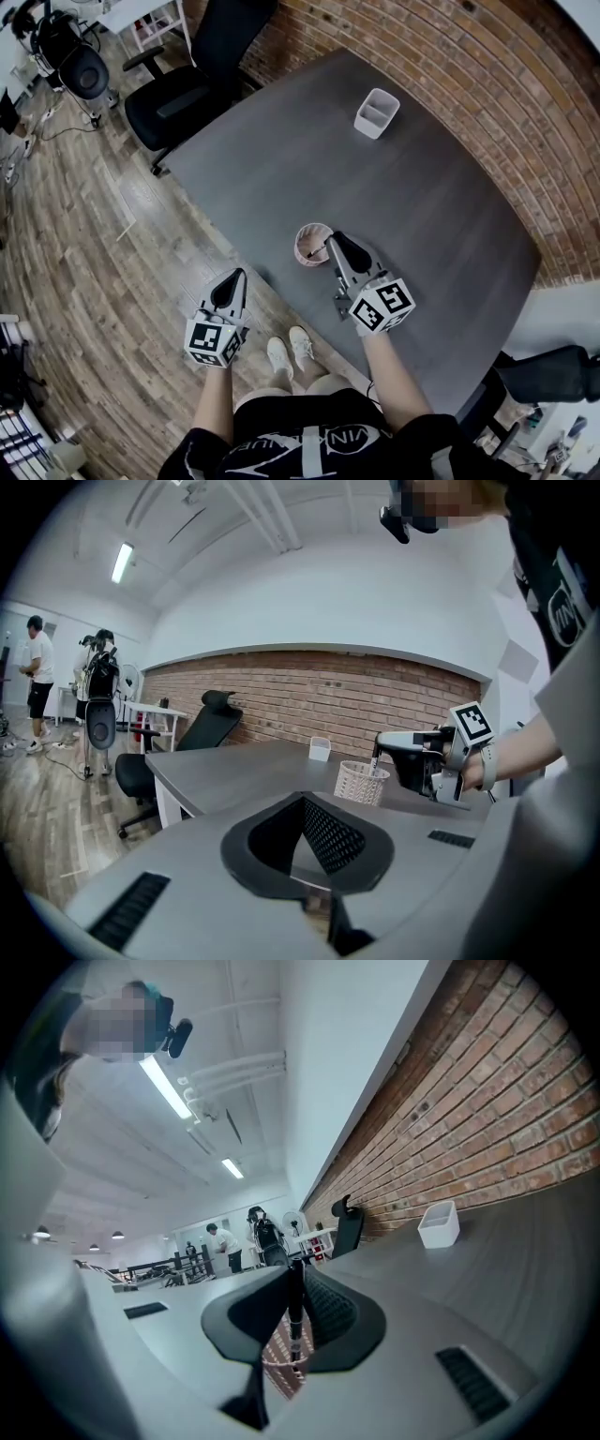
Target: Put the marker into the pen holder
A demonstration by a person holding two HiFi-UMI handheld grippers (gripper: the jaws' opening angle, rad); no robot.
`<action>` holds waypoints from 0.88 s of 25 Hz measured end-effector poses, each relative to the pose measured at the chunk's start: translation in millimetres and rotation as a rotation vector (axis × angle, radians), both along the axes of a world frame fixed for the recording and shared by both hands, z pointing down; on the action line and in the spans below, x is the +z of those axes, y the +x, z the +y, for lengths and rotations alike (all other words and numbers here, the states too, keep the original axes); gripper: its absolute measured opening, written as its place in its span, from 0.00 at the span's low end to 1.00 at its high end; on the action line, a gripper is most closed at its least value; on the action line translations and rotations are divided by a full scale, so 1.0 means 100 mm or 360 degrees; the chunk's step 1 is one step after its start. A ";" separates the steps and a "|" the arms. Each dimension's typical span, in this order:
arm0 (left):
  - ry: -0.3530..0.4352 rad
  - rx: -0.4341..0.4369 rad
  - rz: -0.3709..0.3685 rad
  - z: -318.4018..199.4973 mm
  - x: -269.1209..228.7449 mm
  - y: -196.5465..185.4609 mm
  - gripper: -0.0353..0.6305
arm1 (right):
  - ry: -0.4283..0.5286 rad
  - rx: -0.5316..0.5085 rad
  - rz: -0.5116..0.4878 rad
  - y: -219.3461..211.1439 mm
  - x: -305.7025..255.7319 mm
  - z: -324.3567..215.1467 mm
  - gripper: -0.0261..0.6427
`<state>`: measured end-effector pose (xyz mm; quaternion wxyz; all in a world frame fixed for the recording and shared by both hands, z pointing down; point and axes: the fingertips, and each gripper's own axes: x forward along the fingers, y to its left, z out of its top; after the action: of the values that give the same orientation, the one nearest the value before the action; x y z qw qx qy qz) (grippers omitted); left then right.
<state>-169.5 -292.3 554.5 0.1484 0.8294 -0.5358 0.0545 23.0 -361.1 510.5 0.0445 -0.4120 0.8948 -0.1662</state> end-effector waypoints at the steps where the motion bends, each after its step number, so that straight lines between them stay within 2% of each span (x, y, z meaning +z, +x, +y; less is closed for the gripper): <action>1: -0.0005 -0.0005 0.0000 0.00 0.02 -0.01 0.07 | -0.0007 -0.0008 -0.0001 -0.02 0.03 -0.01 0.13; 14: -0.0060 -0.0030 0.0009 0.08 0.21 -0.05 0.07 | -0.0033 -0.0094 0.0047 -0.21 0.24 -0.01 0.13; 22: -0.0069 -0.0020 0.0006 0.12 0.27 -0.03 0.07 | -0.0017 -0.0070 0.0129 -0.19 0.28 0.02 0.13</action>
<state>-172.8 -280.7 581.8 0.1678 0.8228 -0.5393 0.0637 4.2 -359.6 538.6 0.0023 -0.3989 0.9038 -0.1551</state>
